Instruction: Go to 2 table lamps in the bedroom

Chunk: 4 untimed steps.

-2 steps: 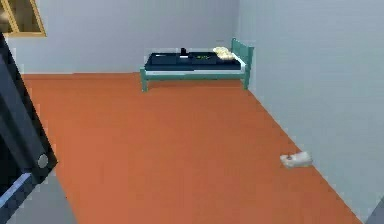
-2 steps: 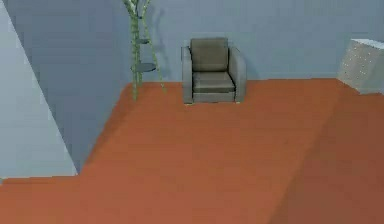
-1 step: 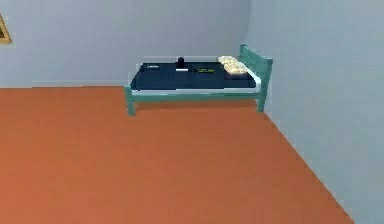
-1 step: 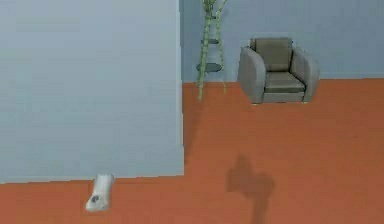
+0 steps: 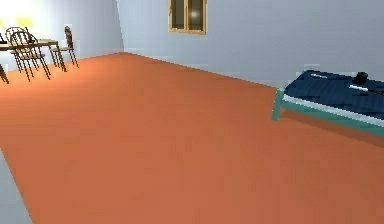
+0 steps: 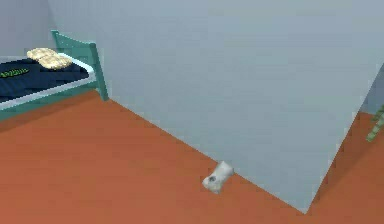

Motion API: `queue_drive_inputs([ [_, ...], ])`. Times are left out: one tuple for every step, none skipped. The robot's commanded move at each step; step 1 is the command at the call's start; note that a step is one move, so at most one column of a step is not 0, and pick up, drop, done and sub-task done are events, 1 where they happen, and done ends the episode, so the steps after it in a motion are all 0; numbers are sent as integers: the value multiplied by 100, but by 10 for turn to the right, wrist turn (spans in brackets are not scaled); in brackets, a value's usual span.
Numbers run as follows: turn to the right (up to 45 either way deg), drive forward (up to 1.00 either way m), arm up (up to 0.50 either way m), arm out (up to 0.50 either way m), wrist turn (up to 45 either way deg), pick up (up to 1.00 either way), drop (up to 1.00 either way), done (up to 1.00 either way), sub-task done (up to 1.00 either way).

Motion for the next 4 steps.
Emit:
queue_drive_inputs([
  [-30,0,0,0,0,0,0,0,0],
  [0,70,0,0,0,0,0,0,0],
  [-390,0,0,0,0,0,0,0,0],
  [0,100,0,0,0,0,0,0,0],
])
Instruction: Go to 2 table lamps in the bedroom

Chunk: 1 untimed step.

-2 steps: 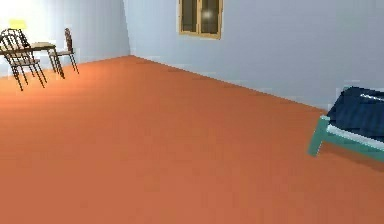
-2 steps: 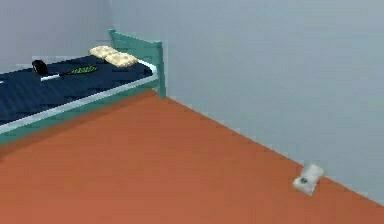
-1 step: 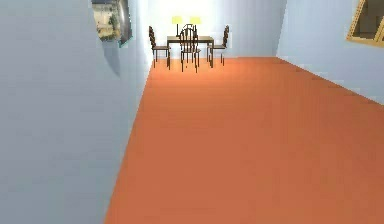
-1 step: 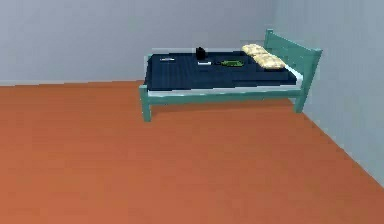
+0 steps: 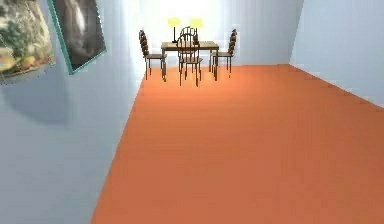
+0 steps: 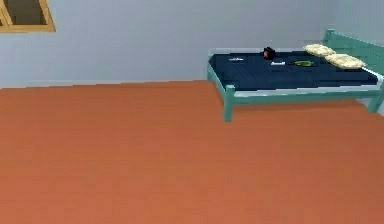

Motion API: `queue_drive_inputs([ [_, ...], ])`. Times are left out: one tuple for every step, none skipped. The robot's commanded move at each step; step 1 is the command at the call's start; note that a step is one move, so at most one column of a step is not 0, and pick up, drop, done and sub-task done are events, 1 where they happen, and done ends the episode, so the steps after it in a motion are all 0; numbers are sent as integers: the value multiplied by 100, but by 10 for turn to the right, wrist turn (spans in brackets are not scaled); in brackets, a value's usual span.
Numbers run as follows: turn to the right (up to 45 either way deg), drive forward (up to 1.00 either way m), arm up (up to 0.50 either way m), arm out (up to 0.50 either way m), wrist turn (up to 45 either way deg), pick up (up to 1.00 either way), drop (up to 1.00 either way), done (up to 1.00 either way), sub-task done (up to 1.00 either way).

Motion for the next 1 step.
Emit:
queue_drive_inputs([
  [0,50,0,0,0,0,0,0,0],
])
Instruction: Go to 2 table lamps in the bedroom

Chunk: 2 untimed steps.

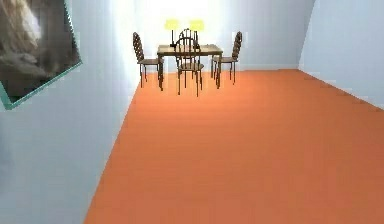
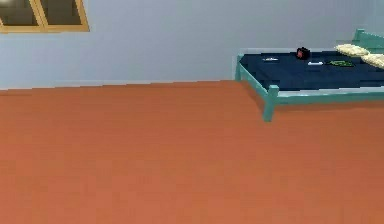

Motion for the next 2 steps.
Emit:
queue_drive_inputs([
  [-30,0,0,0,0,0,0,0,0],
  [0,85,0,0,0,0,0,0,0],
])
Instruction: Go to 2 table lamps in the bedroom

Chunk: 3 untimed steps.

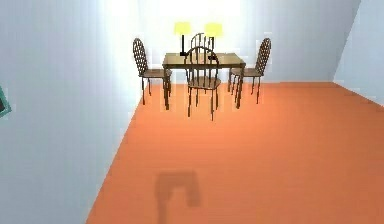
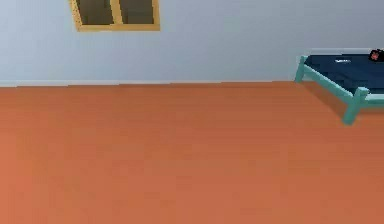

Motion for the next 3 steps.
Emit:
queue_drive_inputs([
  [-60,0,0,0,0,0,0,0,0],
  [0,100,0,0,0,0,0,0,0],
  [-30,0,0,0,0,0,0,0,0],
])
